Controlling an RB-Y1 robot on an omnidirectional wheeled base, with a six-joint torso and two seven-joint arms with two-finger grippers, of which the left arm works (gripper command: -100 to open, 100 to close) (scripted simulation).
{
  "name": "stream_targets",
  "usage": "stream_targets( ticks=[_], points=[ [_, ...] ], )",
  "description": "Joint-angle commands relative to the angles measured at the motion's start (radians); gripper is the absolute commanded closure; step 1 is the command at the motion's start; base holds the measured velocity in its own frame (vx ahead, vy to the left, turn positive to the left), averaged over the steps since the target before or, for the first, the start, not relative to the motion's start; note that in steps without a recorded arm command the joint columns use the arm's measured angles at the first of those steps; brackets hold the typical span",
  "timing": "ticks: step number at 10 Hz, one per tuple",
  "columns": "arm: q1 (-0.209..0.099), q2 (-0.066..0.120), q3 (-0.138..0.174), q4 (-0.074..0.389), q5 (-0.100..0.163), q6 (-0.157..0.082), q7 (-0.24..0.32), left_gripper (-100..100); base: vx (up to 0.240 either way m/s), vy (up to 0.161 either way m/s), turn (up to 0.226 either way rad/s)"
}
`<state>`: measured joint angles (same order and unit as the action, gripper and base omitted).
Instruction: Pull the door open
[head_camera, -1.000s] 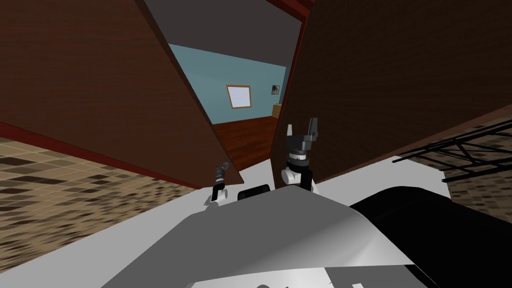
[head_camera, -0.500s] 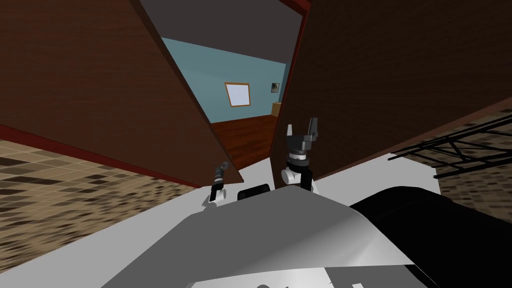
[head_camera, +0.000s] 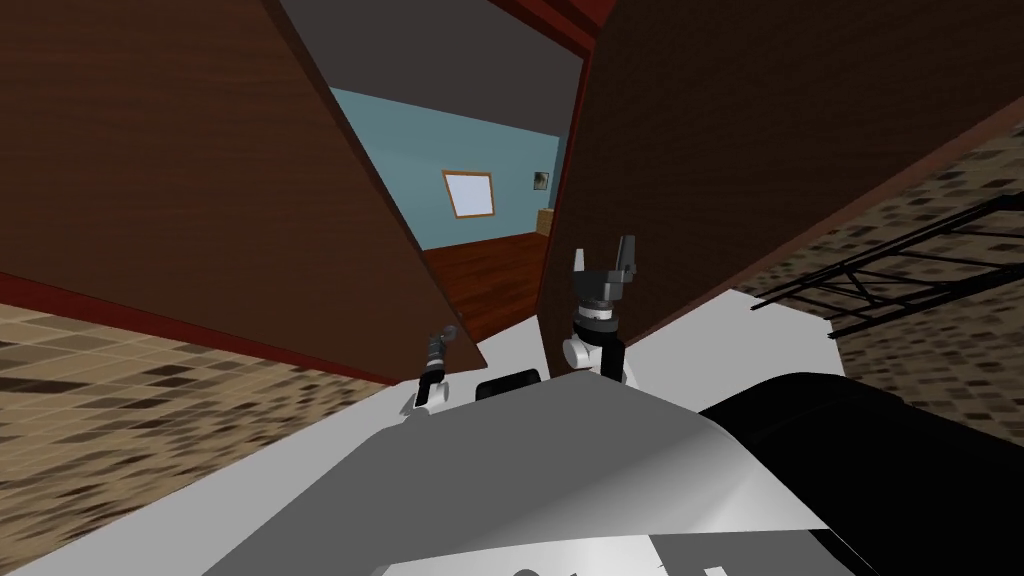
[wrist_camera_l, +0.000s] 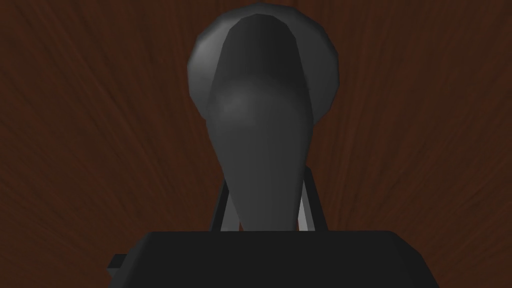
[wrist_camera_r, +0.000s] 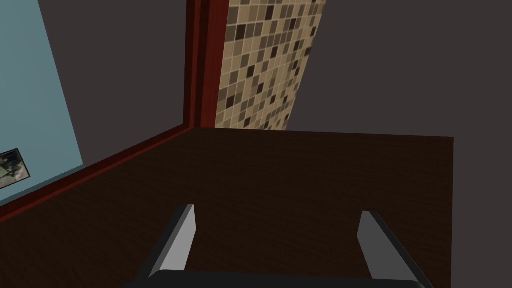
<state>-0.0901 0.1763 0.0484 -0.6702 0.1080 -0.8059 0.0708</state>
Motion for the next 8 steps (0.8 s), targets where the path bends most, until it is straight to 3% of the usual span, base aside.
stream_targets(
  ticks=[1,3,4,5,7,8],
  points=[
    [-0.005,0.008,-0.005,-0.003,0.002,-0.001,0.019,100,0.145,0.068,-0.252],
    [-0.002,0.005,-0.012,0.006,0.002,0.005,0.032,100,0.174,0.042,-0.242],
    [0.002,0.007,-0.009,0.016,0.002,0.004,0.028,100,0.086,0.021,-0.038],
    [0.008,0.027,-0.013,0.020,0.003,-0.013,0.051,100,-0.085,0.031,-0.208],
    [0.016,0.041,-0.016,0.024,0.003,-0.025,0.066,100,-0.154,0.027,-0.149],
    [0.026,0.057,-0.020,0.030,0.003,-0.038,0.084,100,-0.180,0.009,-0.205]
  ],
)
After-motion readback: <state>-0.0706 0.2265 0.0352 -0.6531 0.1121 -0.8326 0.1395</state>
